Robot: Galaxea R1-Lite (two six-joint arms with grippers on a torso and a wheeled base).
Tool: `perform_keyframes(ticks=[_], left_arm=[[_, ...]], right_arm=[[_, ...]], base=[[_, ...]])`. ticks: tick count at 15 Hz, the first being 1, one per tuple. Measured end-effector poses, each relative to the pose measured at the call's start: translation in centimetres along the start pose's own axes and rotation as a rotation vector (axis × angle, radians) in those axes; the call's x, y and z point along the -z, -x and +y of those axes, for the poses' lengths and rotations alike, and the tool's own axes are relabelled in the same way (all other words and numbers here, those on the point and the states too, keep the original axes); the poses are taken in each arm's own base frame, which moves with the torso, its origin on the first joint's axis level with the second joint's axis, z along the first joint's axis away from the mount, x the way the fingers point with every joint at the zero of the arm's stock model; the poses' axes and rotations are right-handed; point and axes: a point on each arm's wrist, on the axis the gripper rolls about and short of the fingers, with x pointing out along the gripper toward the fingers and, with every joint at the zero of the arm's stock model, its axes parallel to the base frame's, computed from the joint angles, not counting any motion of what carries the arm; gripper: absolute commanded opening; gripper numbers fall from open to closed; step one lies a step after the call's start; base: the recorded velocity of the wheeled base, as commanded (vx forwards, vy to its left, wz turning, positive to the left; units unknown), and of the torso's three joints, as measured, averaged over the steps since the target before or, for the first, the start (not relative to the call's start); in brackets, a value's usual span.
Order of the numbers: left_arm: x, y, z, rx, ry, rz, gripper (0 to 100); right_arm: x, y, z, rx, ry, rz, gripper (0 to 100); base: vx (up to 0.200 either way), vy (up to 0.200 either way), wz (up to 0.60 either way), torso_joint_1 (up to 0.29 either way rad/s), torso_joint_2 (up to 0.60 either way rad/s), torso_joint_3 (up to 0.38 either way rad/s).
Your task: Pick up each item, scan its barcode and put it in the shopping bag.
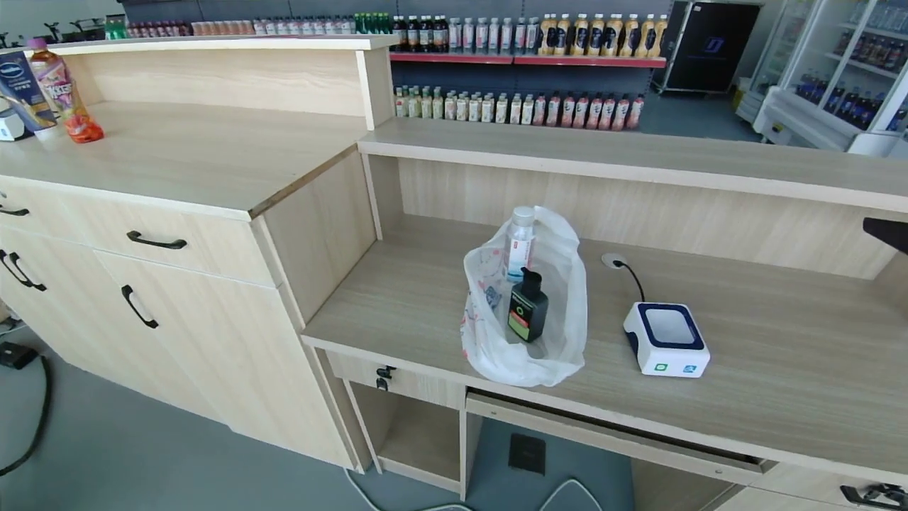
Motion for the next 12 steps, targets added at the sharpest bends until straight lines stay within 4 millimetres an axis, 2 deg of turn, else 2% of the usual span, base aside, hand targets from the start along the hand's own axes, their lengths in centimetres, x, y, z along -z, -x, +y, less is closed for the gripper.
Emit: perform_keyframes(ticks=[4, 6, 9, 12], left_arm=[[0.0, 0.0, 0.0, 0.0, 0.0, 0.0, 100], [0.0, 0.0, 0.0, 0.0, 0.0, 0.0, 100], [0.0, 0.0, 0.0, 0.0, 0.0, 0.0, 100], [0.0, 0.0, 0.0, 0.0, 0.0, 0.0, 100]], right_arm=[[0.9, 2.9, 0.0, 0.152, -0.097, 0.08, 100], [2.5, 4.3, 0.8, 0.221, -0.137, 0.122, 100], [7.6, 7.4, 3.6, 0.24, -0.176, 0.213, 100], [15.0, 11.8, 7.7, 0.231, -0.199, 0.282, 100]], base=[[0.0, 0.0, -0.6, 0.002, 0.0, 0.004], [0.0, 0.0, 0.0, 0.0, 0.0, 0.0], [0.0, 0.0, 0.0, 0.0, 0.0, 0.0], [0.0, 0.0, 0.0, 0.0, 0.0, 0.0]])
